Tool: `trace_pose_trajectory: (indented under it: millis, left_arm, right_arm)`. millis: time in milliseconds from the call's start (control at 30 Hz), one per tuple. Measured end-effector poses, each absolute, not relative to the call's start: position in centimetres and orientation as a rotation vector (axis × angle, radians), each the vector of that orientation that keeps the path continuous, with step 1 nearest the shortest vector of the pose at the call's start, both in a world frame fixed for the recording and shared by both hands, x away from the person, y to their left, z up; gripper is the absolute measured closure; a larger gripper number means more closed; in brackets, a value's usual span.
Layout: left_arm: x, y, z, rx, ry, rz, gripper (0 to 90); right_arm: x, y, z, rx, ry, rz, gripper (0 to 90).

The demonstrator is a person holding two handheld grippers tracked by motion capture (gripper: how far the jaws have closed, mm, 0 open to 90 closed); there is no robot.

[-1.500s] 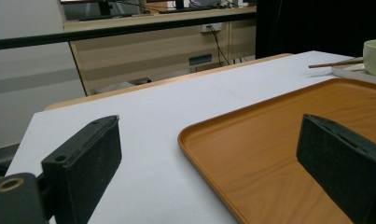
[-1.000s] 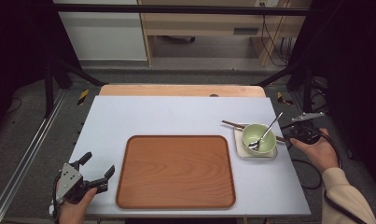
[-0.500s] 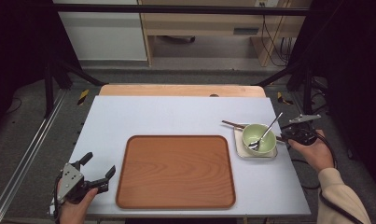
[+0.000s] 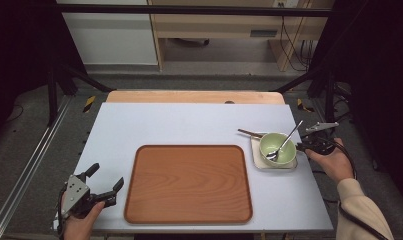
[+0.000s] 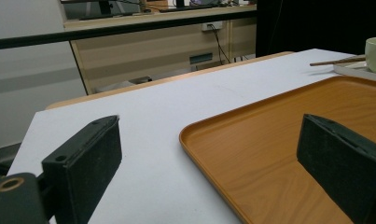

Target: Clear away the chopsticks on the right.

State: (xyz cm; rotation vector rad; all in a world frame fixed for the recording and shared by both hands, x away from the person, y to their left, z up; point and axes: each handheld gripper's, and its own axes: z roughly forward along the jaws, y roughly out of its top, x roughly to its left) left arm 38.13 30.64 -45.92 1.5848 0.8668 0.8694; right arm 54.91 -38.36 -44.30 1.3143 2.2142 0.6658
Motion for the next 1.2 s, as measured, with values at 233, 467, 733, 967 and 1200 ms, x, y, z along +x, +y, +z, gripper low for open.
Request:
trace_pose_trajectory:
  millis: [233,467,733,967,1200]
  left_arm:
    - [38.1,30.6,-45.9,1.590,0.864,0.870,6.3]
    - [38.1,30.6,-46.0,1.593,0.864,0.869,6.3]
    - [38.2,30.5,-46.1,1.595,0.867,0.866,6.3]
    - [38.2,30.5,-46.1,1.601,0.865,0.866,6.3]
    - [38.2,30.5,-46.1,1.603,0.864,0.862,6.3]
  right_arm:
    - [54.8,-38.5,-44.2,1.308,2.230,0.667,73.1]
    - [55.0,-38.5,-44.1,1.308,2.230,0.667,71.5]
    - [55.5,-38.6,-44.4,1.311,2.236,0.665,70.4]
    - [55.7,-38.6,-44.6,1.313,2.250,0.665,69.9]
    - [55.8,-38.5,-44.9,1.304,2.280,0.652,68.0]
